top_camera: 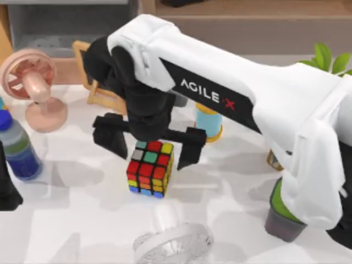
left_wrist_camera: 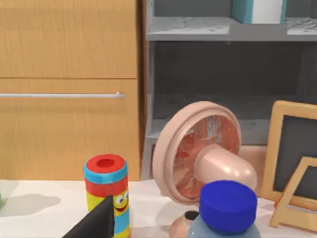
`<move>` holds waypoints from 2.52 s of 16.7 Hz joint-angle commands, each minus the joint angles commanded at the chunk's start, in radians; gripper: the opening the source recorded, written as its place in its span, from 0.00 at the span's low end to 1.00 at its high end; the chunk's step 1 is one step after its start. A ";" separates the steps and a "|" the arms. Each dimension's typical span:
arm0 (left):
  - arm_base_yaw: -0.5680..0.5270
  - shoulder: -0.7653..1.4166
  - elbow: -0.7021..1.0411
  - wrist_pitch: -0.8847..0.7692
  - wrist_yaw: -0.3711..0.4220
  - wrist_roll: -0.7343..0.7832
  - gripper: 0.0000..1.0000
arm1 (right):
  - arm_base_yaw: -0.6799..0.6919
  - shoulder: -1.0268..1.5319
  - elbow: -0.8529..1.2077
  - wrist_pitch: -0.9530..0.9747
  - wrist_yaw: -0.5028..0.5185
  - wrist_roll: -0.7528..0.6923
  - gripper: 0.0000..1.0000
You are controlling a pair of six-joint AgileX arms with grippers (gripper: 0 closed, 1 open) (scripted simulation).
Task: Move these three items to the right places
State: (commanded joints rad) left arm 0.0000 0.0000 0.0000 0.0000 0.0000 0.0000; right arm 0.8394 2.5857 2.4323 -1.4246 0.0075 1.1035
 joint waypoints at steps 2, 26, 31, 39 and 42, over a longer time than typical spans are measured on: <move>0.000 0.000 0.000 0.000 0.000 0.000 1.00 | 0.002 -0.014 -0.054 0.045 0.000 0.002 1.00; 0.000 0.000 0.000 0.000 0.000 0.000 1.00 | 0.002 -0.018 -0.067 0.057 0.000 0.002 0.00; 0.000 0.000 0.000 0.000 0.000 0.000 1.00 | 0.001 -0.014 -0.050 0.042 -0.002 0.002 0.00; 0.000 0.000 0.000 0.000 0.000 0.000 1.00 | -0.002 0.011 0.105 -0.087 0.000 0.003 0.00; 0.000 0.000 0.000 0.000 0.000 0.000 1.00 | -0.001 0.008 0.103 -0.085 -0.001 0.005 0.00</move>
State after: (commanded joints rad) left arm 0.0000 0.0000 0.0000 0.0000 0.0000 0.0000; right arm 0.8385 2.5940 2.5351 -1.5091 0.0068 1.1086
